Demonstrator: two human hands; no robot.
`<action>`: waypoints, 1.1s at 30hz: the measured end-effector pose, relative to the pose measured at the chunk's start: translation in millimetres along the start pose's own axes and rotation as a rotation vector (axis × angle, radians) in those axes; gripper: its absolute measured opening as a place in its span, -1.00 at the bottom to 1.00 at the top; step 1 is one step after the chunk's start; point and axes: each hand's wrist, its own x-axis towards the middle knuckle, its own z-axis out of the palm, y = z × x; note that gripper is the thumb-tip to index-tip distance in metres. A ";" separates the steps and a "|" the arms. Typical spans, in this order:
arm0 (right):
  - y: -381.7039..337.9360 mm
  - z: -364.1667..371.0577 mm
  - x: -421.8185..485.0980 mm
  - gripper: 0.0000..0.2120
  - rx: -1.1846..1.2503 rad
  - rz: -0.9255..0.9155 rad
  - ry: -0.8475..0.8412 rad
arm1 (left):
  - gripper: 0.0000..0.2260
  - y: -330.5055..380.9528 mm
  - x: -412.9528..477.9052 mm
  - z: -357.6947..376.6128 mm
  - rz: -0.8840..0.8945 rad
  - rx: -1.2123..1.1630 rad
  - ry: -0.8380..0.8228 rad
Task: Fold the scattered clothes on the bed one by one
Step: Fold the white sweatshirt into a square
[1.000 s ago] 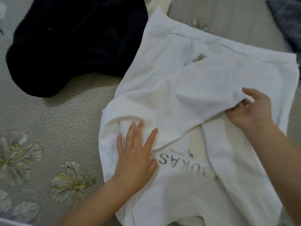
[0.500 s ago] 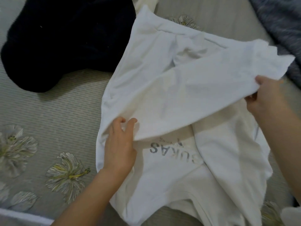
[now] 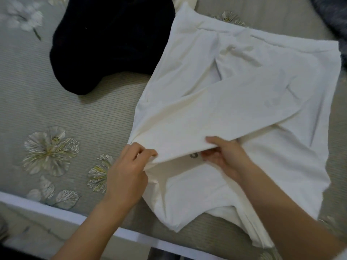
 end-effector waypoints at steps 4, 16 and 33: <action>49.6 19.0 -7.8 -0.90 -0.227 0.072 0.025 | -0.50 -33.5 -28.3 10.7 -0.095 0.083 -0.161; 77.5 9.4 -20.1 -0.89 -0.558 -0.066 0.066 | -0.59 -22.3 -34.7 29.6 -0.707 -0.446 -0.069; 172.4 -210.4 -128.7 -0.44 -1.451 -0.732 0.488 | -0.83 69.1 -110.9 44.7 -1.382 -1.388 -0.211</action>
